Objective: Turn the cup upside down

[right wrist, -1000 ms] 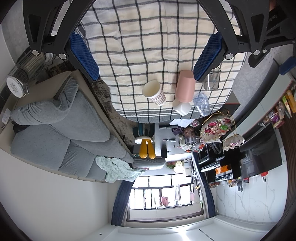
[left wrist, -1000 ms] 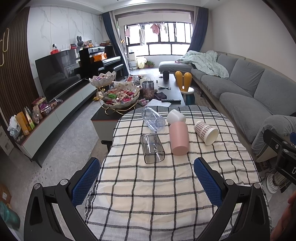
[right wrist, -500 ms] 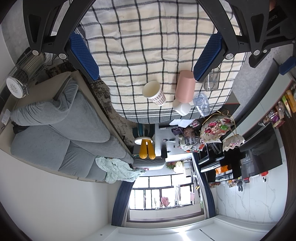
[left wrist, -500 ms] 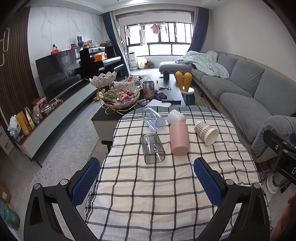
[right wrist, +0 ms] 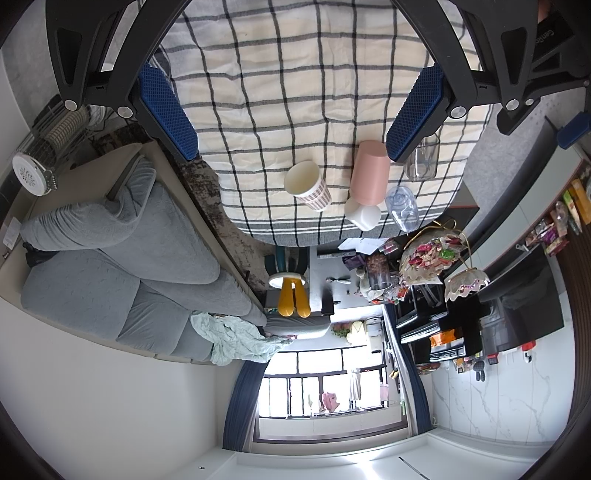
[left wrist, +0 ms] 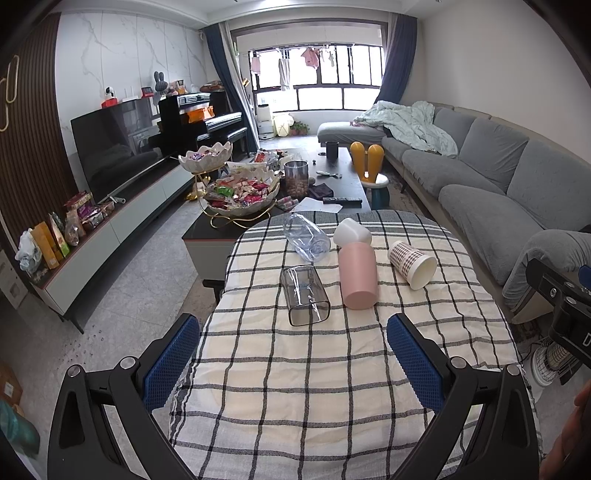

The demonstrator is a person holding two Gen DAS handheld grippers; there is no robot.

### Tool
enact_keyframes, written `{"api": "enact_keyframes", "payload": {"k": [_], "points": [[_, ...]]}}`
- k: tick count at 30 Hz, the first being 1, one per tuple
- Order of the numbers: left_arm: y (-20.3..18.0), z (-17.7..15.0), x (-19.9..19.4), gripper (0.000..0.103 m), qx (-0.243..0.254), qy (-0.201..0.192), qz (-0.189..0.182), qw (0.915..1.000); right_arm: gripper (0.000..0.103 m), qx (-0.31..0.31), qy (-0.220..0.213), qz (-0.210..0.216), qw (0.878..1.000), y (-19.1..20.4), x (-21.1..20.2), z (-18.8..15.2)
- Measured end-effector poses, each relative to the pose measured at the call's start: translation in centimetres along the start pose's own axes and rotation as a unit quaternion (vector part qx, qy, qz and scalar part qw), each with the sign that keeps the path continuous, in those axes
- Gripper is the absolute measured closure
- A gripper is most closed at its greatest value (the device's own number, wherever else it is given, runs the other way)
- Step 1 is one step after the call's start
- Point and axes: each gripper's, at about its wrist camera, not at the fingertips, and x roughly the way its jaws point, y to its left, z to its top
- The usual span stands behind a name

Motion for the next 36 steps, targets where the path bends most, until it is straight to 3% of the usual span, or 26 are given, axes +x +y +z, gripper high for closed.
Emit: {"api": "enact_keyframes", "payload": {"k": [13, 20, 36], "points": [[-0.4, -0.7, 1.0, 0.000, -0.001, -0.004, 0.010, 0.9999, 0.000, -0.001, -0.003, -0.002, 1.000, -0.1, 0.1, 0.2], [-0.6, 0.1, 4.0, 0.000, -0.007, 0.001, 0.015, 0.9999, 0.000, -0.006, -0.003, -0.012, 1.000, -0.1, 3.2, -0.4], [-1.1, 2.1, 17.3, 0.000, -0.015, 0.072, 0.022, 0.9971, 0.000, -0.011, 0.025, -0.047, 0.999, 1.3, 12.4, 1.5]]}}
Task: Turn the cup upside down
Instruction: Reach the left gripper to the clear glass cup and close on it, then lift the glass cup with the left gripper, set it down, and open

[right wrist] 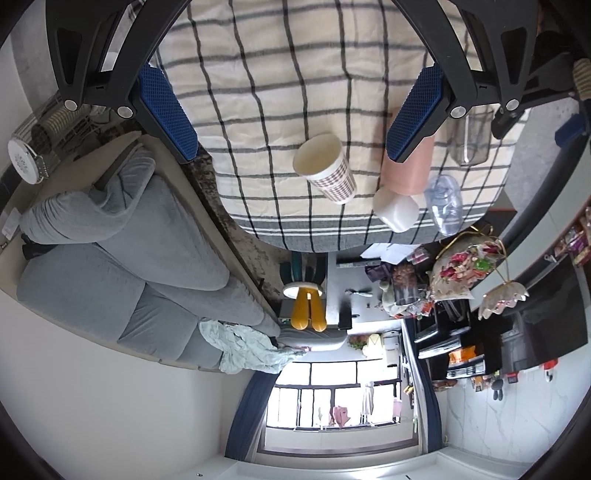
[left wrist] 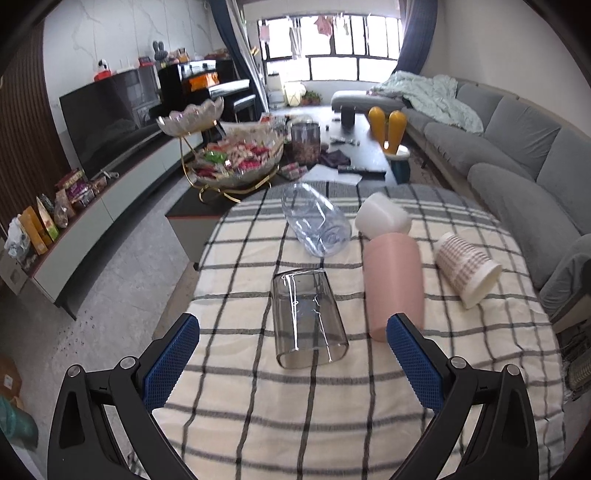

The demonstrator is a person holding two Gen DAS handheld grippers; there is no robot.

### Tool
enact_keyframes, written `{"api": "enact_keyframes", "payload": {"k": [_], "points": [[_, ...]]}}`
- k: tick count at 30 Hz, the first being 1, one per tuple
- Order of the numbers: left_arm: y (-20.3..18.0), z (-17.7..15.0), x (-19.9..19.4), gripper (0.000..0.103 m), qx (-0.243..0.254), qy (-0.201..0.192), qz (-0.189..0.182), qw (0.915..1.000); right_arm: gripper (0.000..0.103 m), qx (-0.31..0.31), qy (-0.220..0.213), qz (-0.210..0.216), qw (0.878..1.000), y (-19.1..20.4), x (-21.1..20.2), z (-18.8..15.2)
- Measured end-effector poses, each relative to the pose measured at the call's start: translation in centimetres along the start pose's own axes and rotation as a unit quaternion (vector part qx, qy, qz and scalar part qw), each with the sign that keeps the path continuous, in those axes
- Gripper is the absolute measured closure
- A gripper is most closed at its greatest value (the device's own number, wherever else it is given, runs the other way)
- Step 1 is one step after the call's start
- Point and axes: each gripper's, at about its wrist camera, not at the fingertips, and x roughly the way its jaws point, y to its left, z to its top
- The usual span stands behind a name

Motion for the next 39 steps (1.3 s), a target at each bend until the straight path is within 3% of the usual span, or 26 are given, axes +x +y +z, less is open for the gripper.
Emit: {"api": "enact_keyframes", "payload": {"k": [9, 16, 19, 22, 26, 39], "points": [[-1.4, 0.0, 7.0, 0.000, 0.011, 0.053, 0.008, 0.9985, 0.000, 0.003, 0.037, -0.001, 0.999, 0.9, 4.9, -0.6], [-2.2, -0.3, 9.5, 0.002, 0.020, 0.078, 0.010, 0.9967, 0.000, 0.012, 0.070, 0.000, 0.997, 0.7, 7.7, -1.4], [-2.2, -0.6, 10.2, 0.008, 0.022, 0.084, 0.013, 0.9961, 0.000, 0.018, 0.076, 0.000, 0.997, 0.5, 8.4, -1.7], [-2.2, -0.8, 11.0, 0.021, 0.024, 0.092, 0.013, 0.9954, 0.000, 0.021, 0.085, 0.002, 0.996, 0.6, 9.0, -2.0], [-2.0, -1.0, 11.5, 0.032, 0.022, 0.094, 0.016, 0.9952, 0.000, 0.020, 0.093, 0.005, 0.995, 0.9, 9.5, -2.4], [-1.8, -2.3, 9.2, 0.034, 0.028, 0.100, 0.004, 0.9946, 0.000, 0.021, 0.092, 0.002, 0.996, 0.4, 8.6, -2.5]]}}
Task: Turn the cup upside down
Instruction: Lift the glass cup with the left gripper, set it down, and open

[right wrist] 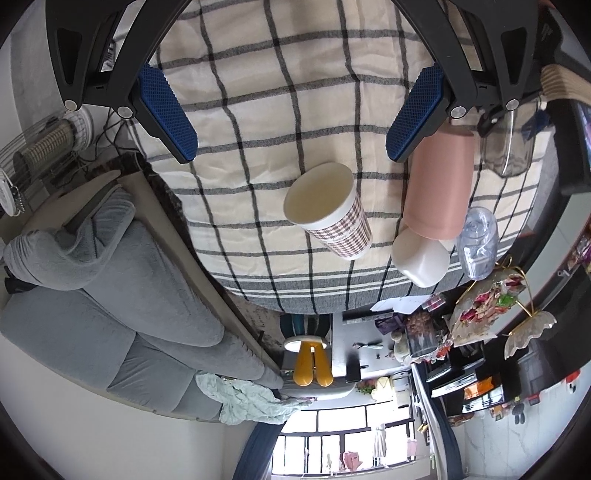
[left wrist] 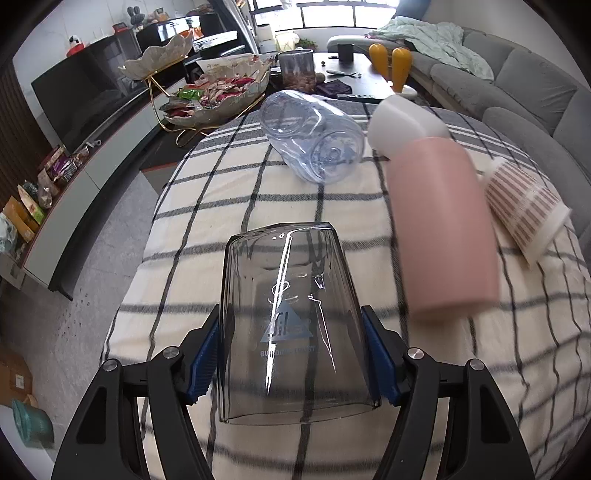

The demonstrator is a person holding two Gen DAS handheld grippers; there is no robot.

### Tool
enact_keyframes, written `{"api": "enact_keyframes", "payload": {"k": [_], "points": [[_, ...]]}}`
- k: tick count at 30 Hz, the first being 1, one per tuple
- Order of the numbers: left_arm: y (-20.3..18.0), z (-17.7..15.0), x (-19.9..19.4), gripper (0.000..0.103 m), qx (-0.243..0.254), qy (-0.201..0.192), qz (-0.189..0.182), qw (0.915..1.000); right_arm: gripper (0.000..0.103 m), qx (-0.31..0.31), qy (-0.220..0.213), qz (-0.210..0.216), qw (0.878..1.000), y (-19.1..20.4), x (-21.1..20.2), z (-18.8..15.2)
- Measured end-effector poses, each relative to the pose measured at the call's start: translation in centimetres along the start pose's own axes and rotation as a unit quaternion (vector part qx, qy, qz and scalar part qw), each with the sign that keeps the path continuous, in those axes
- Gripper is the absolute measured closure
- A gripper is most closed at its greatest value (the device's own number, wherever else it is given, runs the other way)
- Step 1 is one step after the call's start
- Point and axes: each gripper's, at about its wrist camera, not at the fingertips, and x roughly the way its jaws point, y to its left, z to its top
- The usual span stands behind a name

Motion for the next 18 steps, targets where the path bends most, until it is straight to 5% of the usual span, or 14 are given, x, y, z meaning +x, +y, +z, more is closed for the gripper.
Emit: {"api": "enact_keyframes", "payload": {"k": [12, 18], "points": [[-5.1, -4.3, -5.9, 0.036, 0.042, 0.010, -0.071, 0.9965, 0.000, 0.009, 0.010, -0.028, 1.000, -5.4, -3.8, -2.3], [-10.1, -5.5, -9.8, 0.036, 0.067, -0.032, -0.105, 0.9917, 0.000, 0.035, 0.006, -0.058, 0.998, -10.2, -5.9, -3.2]]}}
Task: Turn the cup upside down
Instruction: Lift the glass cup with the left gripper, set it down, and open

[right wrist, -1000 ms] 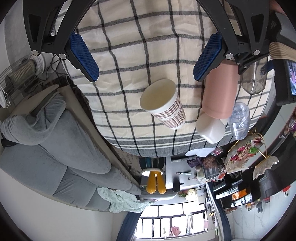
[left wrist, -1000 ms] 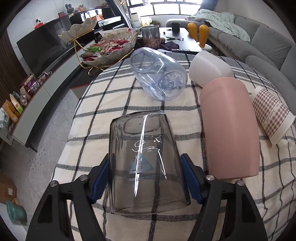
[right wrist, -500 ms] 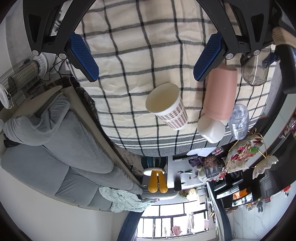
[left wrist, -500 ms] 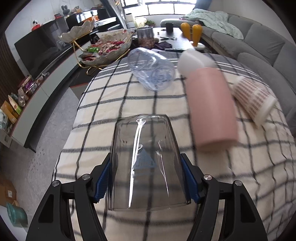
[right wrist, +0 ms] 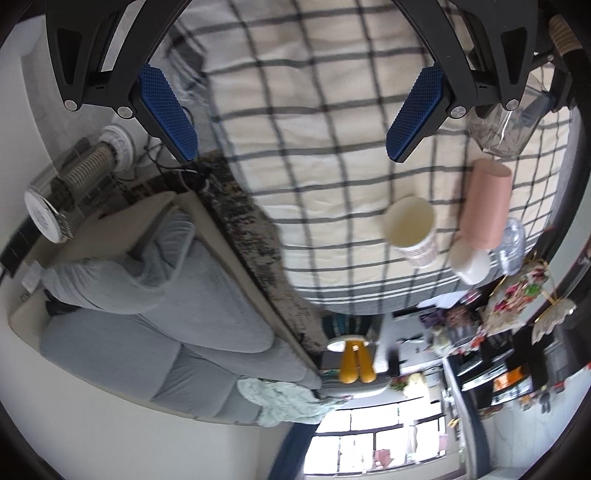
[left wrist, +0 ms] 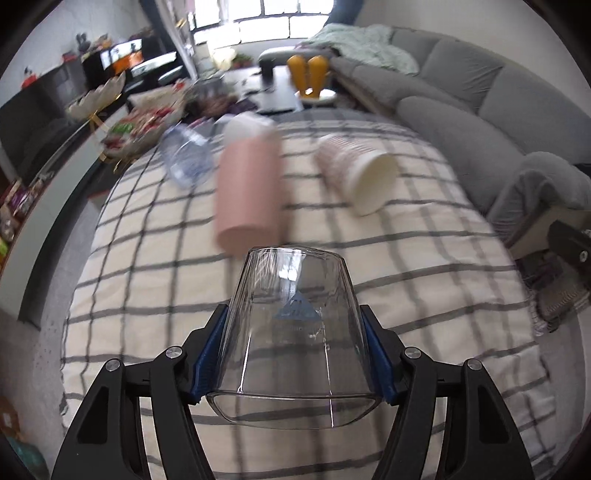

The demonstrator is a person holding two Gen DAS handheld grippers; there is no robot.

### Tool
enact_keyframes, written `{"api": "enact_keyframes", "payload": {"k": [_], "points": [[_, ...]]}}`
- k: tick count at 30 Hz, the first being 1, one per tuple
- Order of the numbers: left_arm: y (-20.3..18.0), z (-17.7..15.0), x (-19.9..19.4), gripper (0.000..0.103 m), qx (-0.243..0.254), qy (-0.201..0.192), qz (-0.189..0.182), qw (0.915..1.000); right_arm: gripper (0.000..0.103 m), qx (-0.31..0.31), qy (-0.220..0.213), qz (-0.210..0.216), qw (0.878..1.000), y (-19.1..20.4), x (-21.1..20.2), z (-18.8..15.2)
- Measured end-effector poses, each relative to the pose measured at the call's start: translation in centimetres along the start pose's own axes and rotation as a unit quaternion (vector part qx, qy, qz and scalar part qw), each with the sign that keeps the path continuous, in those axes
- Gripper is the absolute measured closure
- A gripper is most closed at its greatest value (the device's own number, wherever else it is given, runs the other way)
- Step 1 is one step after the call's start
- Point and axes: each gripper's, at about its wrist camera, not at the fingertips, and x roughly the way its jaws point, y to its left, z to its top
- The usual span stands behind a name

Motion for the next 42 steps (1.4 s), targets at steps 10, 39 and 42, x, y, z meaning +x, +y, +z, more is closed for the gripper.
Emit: {"api": "enact_keyframes", "payload": {"k": [10, 39, 42], "points": [[-6.0, -1.5, 1.6, 0.036, -0.023, -0.015, -0.042, 0.9988, 0.000, 0.034, -0.006, -0.049, 0.998, -6.6, -0.4, -0.9], [-1.5, -1.7, -5.2, 0.000, 0.002, 0.084, -0.024, 0.9962, 0.000, 0.062, 0.084, 0.040, 0.994, -4.6, -3.3, -0.9], [0.6, -1.2, -6.5, 0.000, -0.012, 0.070, -0.021, 0.9973, 0.000, 0.049, 0.093, 0.051, 0.993, -2.5, -3.6, -0.3]]}}
